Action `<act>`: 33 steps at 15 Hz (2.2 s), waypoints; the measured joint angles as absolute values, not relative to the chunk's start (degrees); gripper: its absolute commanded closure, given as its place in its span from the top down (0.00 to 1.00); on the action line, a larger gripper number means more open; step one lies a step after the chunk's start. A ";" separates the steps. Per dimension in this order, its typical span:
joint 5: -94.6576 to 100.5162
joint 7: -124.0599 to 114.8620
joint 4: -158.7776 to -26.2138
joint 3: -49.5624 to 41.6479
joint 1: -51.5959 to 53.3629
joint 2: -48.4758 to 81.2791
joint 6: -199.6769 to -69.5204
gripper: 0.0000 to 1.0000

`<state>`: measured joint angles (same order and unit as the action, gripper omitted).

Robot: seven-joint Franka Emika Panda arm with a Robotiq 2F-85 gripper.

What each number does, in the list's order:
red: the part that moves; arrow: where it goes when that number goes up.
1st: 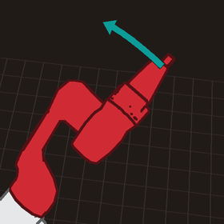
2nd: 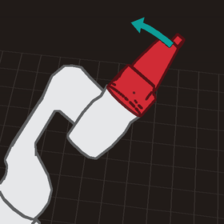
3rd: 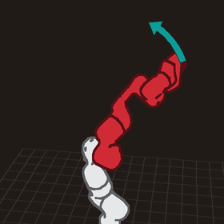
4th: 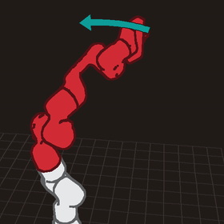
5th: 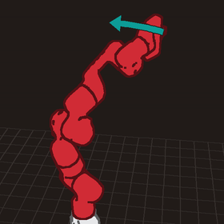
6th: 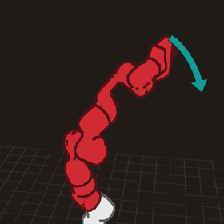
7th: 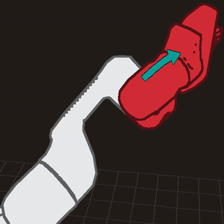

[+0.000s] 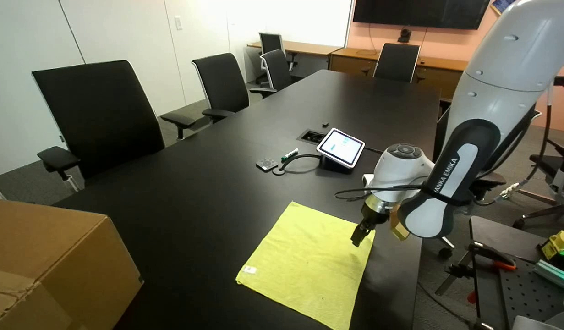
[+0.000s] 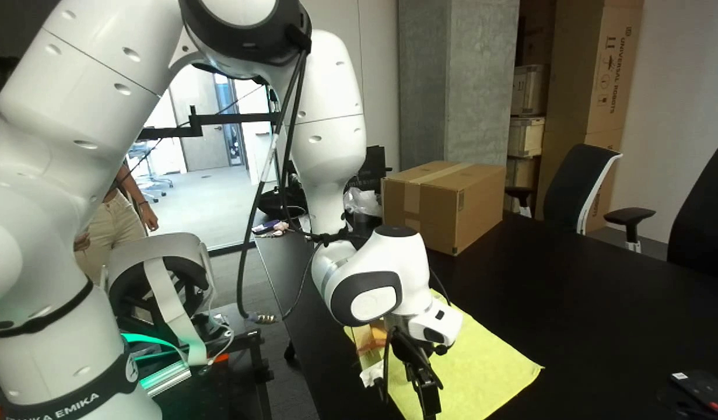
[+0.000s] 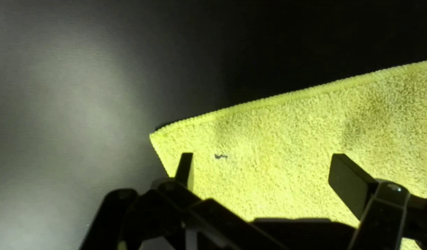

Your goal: Fold the towel in half

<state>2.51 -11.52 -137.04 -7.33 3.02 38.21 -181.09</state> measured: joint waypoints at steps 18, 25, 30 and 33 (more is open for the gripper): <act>4.32 8.01 -130.44 -0.82 -9.65 44.50 -177.10 1.00; 4.32 7.84 -130.03 -3.74 -4.49 44.60 -175.55 0.36; 4.32 7.08 -130.52 -6.12 -0.89 44.11 -173.52 0.02; 4.33 5.89 -133.02 -8.83 1.79 43.06 -173.13 0.00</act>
<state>4.33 5.89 -133.02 -8.83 1.79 43.06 -173.13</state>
